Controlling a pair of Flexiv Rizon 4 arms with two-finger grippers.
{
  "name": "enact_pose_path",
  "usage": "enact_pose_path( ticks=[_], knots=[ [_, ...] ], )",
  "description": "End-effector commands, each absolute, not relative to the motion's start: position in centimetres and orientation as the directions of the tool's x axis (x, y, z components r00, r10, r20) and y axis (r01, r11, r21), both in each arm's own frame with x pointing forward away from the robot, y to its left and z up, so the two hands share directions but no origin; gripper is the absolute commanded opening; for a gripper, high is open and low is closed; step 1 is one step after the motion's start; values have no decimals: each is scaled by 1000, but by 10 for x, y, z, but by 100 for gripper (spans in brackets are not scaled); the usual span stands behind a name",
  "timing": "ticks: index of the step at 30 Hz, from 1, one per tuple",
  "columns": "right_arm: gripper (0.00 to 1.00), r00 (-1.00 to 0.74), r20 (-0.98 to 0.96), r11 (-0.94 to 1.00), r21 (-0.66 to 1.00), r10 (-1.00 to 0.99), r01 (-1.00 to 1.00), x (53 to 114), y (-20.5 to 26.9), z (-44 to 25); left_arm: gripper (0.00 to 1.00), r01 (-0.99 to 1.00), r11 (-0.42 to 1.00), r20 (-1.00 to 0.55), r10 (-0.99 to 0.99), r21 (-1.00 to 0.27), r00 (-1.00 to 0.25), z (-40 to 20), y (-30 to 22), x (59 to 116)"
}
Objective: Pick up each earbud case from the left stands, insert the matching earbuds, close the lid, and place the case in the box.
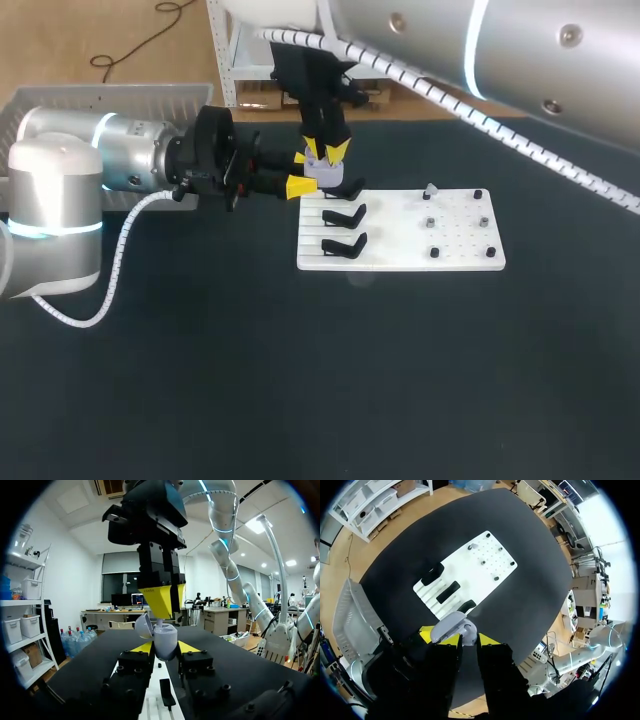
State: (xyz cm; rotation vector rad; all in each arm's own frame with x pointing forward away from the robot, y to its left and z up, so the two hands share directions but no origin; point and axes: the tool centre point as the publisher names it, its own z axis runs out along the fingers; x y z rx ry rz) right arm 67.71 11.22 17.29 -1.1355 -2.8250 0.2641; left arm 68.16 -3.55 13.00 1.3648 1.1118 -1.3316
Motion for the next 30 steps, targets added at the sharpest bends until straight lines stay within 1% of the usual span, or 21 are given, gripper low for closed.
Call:
enact_pose_path(
  ticks=[1, 7, 8, 9, 11, 12, 13, 14, 16, 17, 18, 24, 26, 30],
  knots=[
    [0, -719, 18, 708, -196, 695, 679, 678, 112, 172, 0, 983, -185, -1000, 10, 16, 18, 130, -35, 680],
    [0, -720, 26, 708, -203, 694, 676, 678, 112, 170, 0, 983, -185, -1000, 10, 16, 18, 130, -35, 680],
    [24, -721, 31, 711, -200, 693, 674, 678, 113, 170, 0, 983, -185, -1000, 10, 16, 18, 130, -35, 680],
    [38, -721, 36, 712, -198, 692, 673, 678, 113, 170, 0, 983, -185, -1000, 10, 16, 18, 130, -35, 680],
    [47, -720, 40, 713, -189, 693, 676, 677, 113, 172, 0, 983, -185, -1000, 10, 16, 18, 130, -35, 680],
    [64, -719, 42, 713, -184, 693, 676, 677, 113, 174, 0, 983, -185, -1000, 10, 16, 18, 130, -35, 680],
    [72, -720, 42, 714, -180, 693, 677, 676, 113, 175, 0, 983, -185, -1000, 10, 16, 18, 130, -35, 680],
    [76, -720, 40, 715, -168, 693, 679, 675, 112, 179, 0, 983, -185, -1000, 10, 16, 18, 130, -35, 680],
    [69, -721, 37, 717, -142, 692, 682, 670, 110, 186, 0, 983, -185, -1000, 10, 16, 18, 130, -35, 680],
    [63, -720, 38, 717, -134, 693, 684, 669, 109, 188, 0, 983, -185, -1000, 10, 16, 18, 130, -35, 680],
    [49, -715, 47, 716, -109, 697, 690, 665, 106, 192, 0, 983, -185, -1000, 10, 16, 18, 130, -35, 680],
    [43, -742, 90, 744, 14, 664, 668, 652, 80, 210, 0, 983, -185, -1000, 10, 16, 18, 130, -35, 680],
    [40, -749, 80, 748, 44, 658, 662, 651, 68, 213, 0, 983, -185, -1000, 10, 16, 18, 130, -35, 680],
    [37, -745, 47, 741, 81, 665, 667, 653, 46, 214, 0, 983, -185, -1000, 10, 16, 18, 130, -35, 680]
  ],
)
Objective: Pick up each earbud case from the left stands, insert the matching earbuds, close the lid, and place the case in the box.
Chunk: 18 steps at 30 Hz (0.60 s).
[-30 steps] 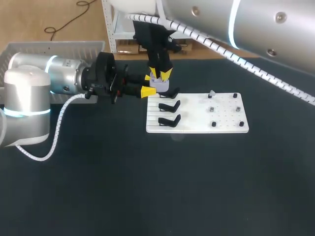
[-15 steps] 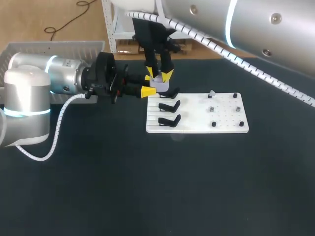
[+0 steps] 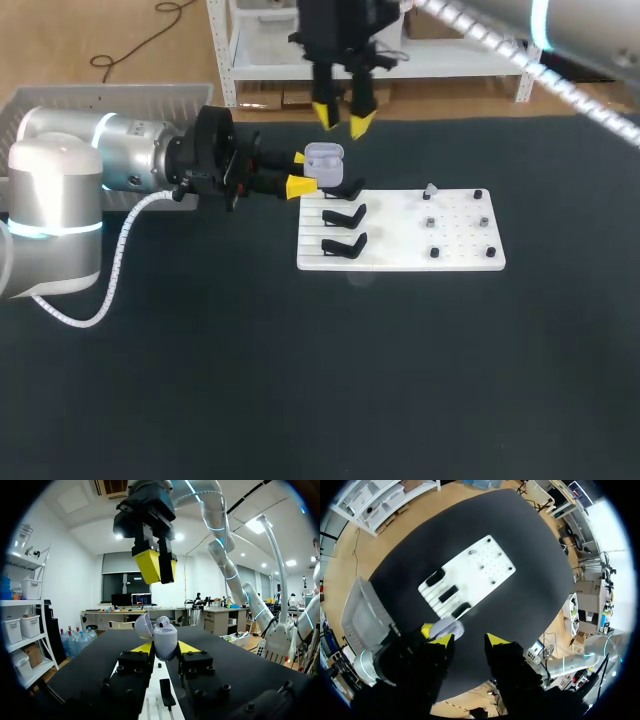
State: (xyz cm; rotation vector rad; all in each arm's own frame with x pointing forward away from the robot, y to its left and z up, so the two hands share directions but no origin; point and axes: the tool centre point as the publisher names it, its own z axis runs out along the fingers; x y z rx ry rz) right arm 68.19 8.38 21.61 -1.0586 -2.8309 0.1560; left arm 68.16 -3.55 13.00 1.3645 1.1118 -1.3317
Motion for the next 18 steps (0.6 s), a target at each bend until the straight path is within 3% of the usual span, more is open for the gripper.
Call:
enact_pose_path(
  ticks=[1, 10, 14, 16, 18],
  knots=[
    [37, -740, 33, 736, 84, 672, 672, 655, 39, 212, 0, 983, -185, -1000, 10, 16, 18, 130, -35, 680],
    [37, -734, -7, 732, 72, 680, 677, 674, -8, 179, 0, 983, -185, -1000, 10, 16, 18, 130, -35, 680],
    [49, -736, 45, 731, 88, 676, 677, 682, -20, 169, 0, 983, -185, -1000, 10, 16, 18, 130, -35, 680],
    [80, -741, 74, 735, 96, 667, 672, 687, -25, 164, 0, 983, -185, -1000, 10, 16, 18, 130, -35, 680],
    [100, -743, 98, 735, 106, 662, 670, 691, -29, 162, 0, 983, -185, -1000, 10, 16, 18, 130, -35, 680]
  ],
)
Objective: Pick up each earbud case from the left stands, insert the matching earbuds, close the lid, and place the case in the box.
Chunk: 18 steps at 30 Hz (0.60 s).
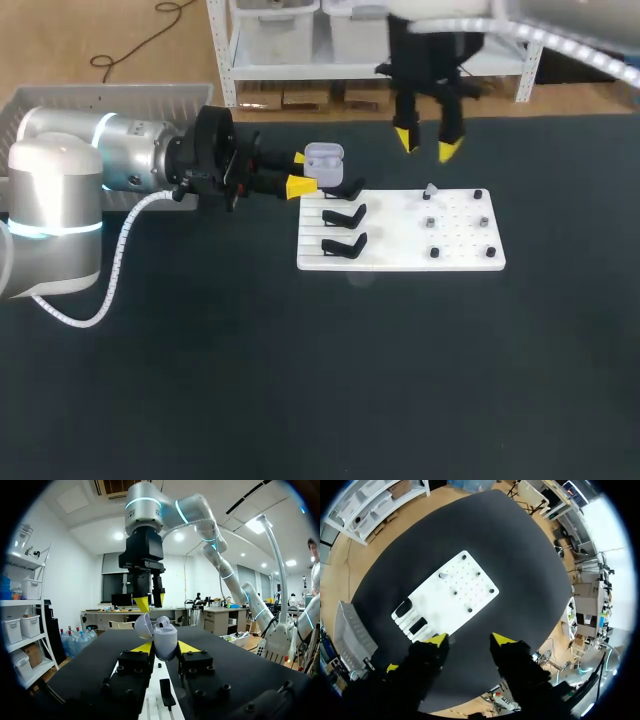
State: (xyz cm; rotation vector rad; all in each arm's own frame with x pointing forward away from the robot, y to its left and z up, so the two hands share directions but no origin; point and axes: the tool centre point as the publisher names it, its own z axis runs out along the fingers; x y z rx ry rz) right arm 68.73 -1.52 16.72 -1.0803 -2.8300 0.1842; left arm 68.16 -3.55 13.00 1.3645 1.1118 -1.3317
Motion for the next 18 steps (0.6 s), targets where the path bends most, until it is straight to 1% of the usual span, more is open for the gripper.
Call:
enact_pose_path(
  ticks=[1, 18],
  knots=[
    [100, -742, 101, 734, 110, 663, 670, 693, -30, 161, 0, 983, -185, -1000, 10, 16, 18, 130, -35, 680],
    [100, -742, 101, 734, 110, 663, 670, 693, -30, 161, 0, 983, -185, -1000, 10, 16, 18, 130, -35, 680]
  ],
)
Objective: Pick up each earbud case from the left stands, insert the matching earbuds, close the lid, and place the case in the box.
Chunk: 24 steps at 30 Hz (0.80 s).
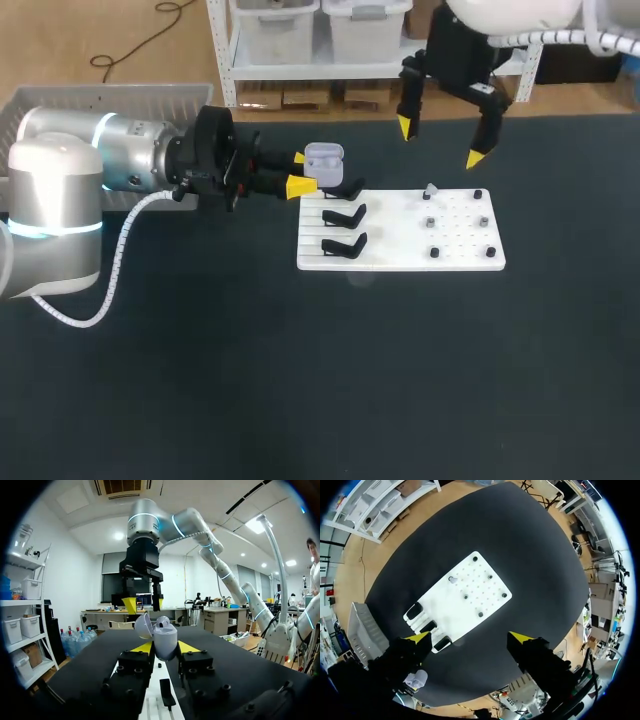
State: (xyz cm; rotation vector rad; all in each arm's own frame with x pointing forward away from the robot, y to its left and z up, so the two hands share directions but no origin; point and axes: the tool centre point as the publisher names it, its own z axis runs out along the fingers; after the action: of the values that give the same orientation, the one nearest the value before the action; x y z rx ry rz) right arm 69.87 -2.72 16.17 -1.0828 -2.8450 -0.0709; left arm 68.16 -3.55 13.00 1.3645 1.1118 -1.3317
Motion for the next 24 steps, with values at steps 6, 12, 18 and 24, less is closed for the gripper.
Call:
enact_pose_path(
  ticks=[6, 12, 18, 24],
  knots=[
    [100, -742, 101, 734, 110, 663, 670, 693, -30, 161, 0, 983, -185, -1000, 10, 16, 18, 130, -35, 680],
    [100, -742, 101, 734, 110, 663, 670, 693, -30, 161, 0, 983, -185, -1000, 10, 16, 18, 130, -35, 680],
    [100, -742, 101, 734, 110, 663, 670, 693, -30, 161, 0, 983, -185, -1000, 10, 16, 18, 130, -35, 680],
    [100, -734, 80, 726, 115, 674, 678, 699, -32, 160, 0, 983, -185, -1000, 10, 16, 18, 130, -35, 680]
  ],
)
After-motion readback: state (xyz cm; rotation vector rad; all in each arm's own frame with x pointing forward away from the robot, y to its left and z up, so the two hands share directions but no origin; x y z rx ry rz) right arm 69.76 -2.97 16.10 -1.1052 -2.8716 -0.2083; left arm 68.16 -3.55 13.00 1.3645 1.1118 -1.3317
